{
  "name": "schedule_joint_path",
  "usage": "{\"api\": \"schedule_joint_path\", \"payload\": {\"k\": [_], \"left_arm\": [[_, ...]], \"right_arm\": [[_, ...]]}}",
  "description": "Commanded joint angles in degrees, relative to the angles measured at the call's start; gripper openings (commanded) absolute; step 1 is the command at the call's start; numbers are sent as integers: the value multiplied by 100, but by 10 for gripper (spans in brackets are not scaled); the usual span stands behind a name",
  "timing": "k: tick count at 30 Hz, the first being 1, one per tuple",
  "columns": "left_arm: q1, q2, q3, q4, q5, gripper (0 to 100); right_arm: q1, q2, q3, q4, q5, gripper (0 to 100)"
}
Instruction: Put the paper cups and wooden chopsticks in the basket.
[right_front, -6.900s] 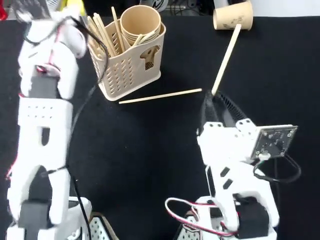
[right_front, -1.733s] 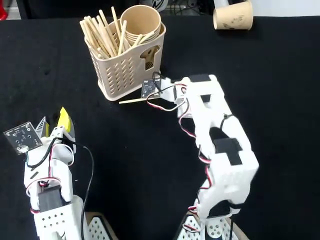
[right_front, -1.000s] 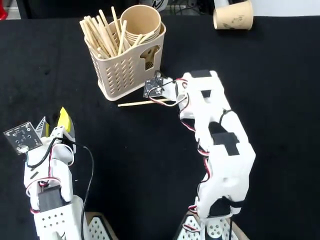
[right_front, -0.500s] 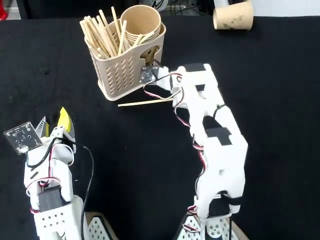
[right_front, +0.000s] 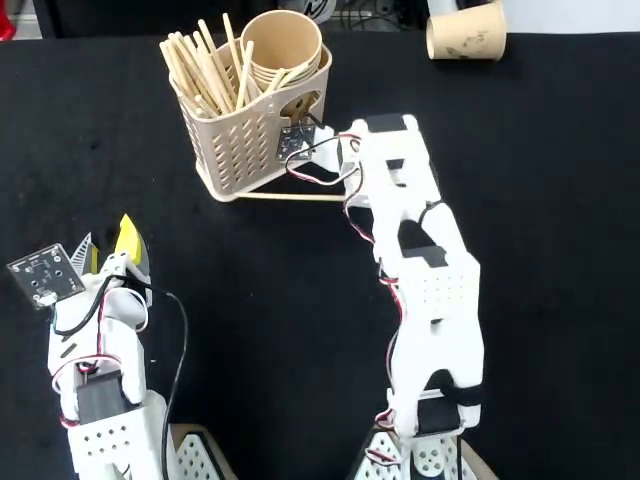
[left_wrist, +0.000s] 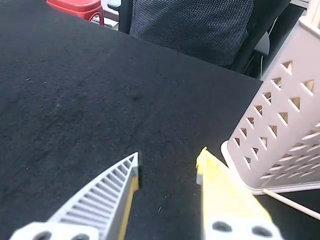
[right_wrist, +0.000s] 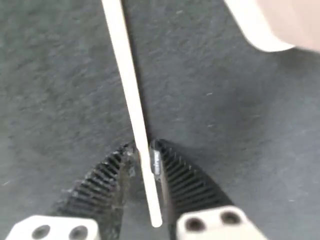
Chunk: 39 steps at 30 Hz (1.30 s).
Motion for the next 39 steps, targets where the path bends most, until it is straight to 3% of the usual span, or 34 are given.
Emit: {"api": "schedule_joint_path", "payload": {"k": [1, 13, 21, 26, 29, 34, 39], "left_arm": [[40, -79, 101, -123, -35, 191], [-4, -79, 101, -123, -35, 191], [-251, -79, 75, -123, 9, 191], [-207, -79, 84, -149, 18, 191], [-189, -79, 92, -158, 18, 191], [-189, -79, 92, -158, 0, 191], [-189, -79, 92, -158, -18, 191]], "right_arm": [[-26, 4, -365, 782, 88, 12], [-62, -426, -110, 2558, 88, 12], [-580, -2695, 2273, 2435, -229, 12], [-1222, -4989, 4295, 1451, -501, 12], [-1547, -6563, 5130, 677, -1037, 12], [-1864, -9068, 5930, -1319, -2919, 12], [-2251, -10607, 7064, -3974, -4800, 13]]}}
